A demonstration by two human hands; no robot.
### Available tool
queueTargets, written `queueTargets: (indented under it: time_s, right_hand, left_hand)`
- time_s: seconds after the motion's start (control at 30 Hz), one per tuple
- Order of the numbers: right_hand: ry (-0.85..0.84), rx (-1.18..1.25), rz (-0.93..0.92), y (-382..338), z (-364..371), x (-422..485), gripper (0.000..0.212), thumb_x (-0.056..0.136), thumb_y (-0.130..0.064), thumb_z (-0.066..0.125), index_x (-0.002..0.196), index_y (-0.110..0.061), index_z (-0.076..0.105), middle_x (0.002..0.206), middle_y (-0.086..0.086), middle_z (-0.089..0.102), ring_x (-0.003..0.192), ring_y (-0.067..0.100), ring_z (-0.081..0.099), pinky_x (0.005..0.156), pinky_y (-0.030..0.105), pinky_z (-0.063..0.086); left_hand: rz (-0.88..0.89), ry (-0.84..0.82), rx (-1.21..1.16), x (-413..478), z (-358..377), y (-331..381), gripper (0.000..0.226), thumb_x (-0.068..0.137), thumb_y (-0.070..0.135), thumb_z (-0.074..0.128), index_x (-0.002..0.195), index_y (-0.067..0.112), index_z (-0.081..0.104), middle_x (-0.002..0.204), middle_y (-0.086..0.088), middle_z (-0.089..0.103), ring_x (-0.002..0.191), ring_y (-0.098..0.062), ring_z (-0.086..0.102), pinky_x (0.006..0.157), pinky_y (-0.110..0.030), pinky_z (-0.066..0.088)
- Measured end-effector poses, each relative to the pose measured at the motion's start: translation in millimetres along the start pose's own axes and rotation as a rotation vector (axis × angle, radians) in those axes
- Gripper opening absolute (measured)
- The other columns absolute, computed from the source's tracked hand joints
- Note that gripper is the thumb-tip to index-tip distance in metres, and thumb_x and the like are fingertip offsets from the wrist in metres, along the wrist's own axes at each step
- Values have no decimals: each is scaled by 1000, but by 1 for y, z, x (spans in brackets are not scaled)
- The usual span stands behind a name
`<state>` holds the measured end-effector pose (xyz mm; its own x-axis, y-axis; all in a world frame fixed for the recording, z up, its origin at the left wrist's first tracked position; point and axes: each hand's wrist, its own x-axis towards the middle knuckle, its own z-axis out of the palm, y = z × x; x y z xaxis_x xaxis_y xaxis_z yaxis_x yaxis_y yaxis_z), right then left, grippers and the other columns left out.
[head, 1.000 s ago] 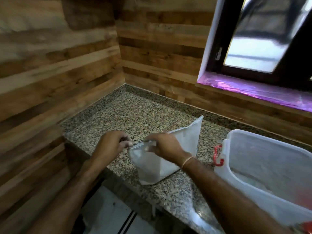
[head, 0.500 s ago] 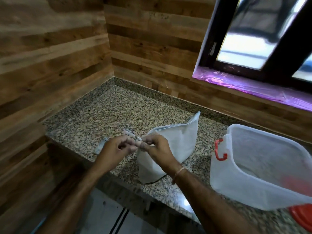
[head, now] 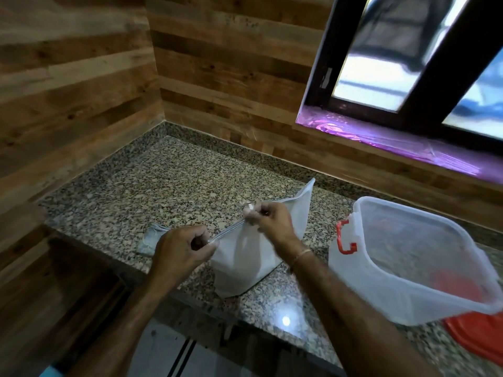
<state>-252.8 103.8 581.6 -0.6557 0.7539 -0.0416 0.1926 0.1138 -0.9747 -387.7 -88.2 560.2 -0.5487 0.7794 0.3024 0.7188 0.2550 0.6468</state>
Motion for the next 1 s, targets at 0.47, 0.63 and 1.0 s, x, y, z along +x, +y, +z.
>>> queueTargets:
  time_s: [0.47, 0.63, 1.0]
  right_hand:
    - [144, -298, -47, 15, -72, 54, 30, 91, -35, 76, 75, -10, 72, 78, 8, 75, 73, 24, 70, 74, 47, 61]
    - [252, -316, -70, 10, -100, 83, 28, 88, -33, 79, 72, -10, 73, 75, 4, 75, 79, 26, 73, 76, 39, 60]
    - [216, 32, 216, 25, -113, 148, 16, 99, -29, 66, 87, -19, 63, 90, 9, 70, 62, 18, 64, 48, 29, 47]
  left_hand:
    - [137, -370, 652, 103, 60, 82, 38, 96, 59, 57, 108, 25, 69, 88, 6, 63, 78, -15, 57, 72, -30, 38]
    - [213, -283, 633, 109, 50, 53, 38, 98, 57, 56, 84, 23, 67, 77, 5, 68, 70, -14, 61, 63, -28, 39]
    - [16, -106, 540, 83, 22, 24, 22, 87, 44, 77, 102, 27, 78, 94, 7, 78, 88, -20, 72, 65, -29, 47]
